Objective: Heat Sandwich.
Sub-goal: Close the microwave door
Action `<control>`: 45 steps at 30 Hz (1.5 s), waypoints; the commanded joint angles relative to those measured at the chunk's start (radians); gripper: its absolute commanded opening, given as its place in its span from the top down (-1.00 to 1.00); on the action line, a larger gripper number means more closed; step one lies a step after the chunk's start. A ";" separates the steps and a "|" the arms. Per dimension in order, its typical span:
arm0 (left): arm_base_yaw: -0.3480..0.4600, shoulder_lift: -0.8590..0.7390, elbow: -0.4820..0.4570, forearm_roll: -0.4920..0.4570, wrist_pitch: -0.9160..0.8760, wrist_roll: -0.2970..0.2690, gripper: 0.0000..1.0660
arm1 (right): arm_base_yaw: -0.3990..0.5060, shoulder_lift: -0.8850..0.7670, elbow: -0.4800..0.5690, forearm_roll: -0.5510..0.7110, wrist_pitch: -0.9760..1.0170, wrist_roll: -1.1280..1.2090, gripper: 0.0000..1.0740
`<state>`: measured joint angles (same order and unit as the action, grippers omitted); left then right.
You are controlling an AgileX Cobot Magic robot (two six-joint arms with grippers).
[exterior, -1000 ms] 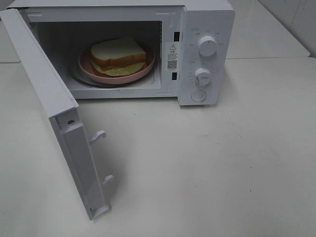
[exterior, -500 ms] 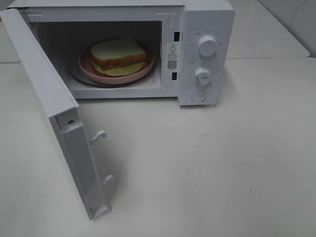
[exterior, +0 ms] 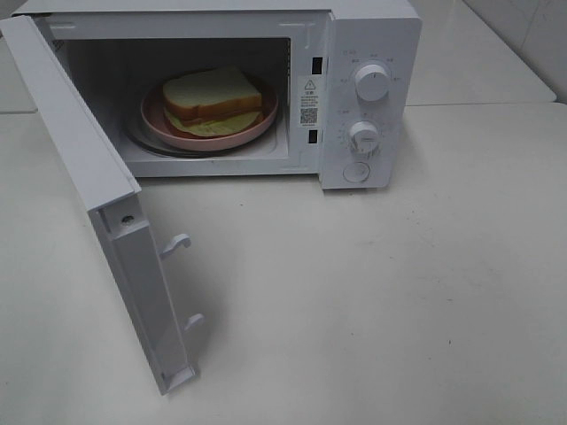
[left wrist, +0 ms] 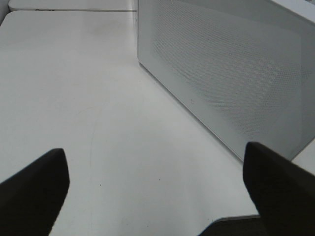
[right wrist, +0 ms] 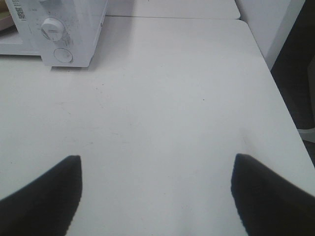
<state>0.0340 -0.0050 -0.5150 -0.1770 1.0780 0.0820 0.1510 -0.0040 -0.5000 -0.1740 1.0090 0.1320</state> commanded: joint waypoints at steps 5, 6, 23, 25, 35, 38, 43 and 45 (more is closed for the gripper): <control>0.001 -0.018 0.000 -0.006 -0.003 -0.005 -0.66 | -0.008 -0.027 0.001 0.002 -0.013 -0.004 -0.42; 0.001 -0.018 0.000 -0.006 -0.003 -0.005 -0.66 | -0.008 -0.027 0.001 0.002 -0.013 -0.004 -0.42; 0.001 -0.018 0.000 -0.010 -0.004 -0.006 -0.66 | -0.008 -0.027 0.001 0.002 -0.013 -0.004 -0.42; 0.001 -0.017 0.000 -0.008 -0.004 -0.011 -0.66 | -0.008 -0.027 0.001 0.002 -0.013 -0.004 -0.42; 0.001 -0.001 -0.016 -0.007 -0.022 -0.013 -0.65 | -0.008 -0.027 0.001 0.002 -0.013 -0.004 -0.42; 0.001 0.030 -0.028 -0.007 -0.031 -0.013 -0.65 | -0.008 -0.027 0.001 0.002 -0.013 -0.004 -0.42; 0.001 0.141 -0.029 0.001 -0.118 -0.012 -0.31 | -0.008 -0.027 0.001 0.002 -0.013 -0.004 -0.42; 0.001 0.179 -0.027 0.002 -0.152 -0.012 -0.09 | -0.008 -0.027 0.001 0.002 -0.013 -0.004 -0.42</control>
<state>0.0340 0.1720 -0.5400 -0.1740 0.9490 0.0750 0.1510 -0.0040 -0.5000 -0.1740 1.0080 0.1320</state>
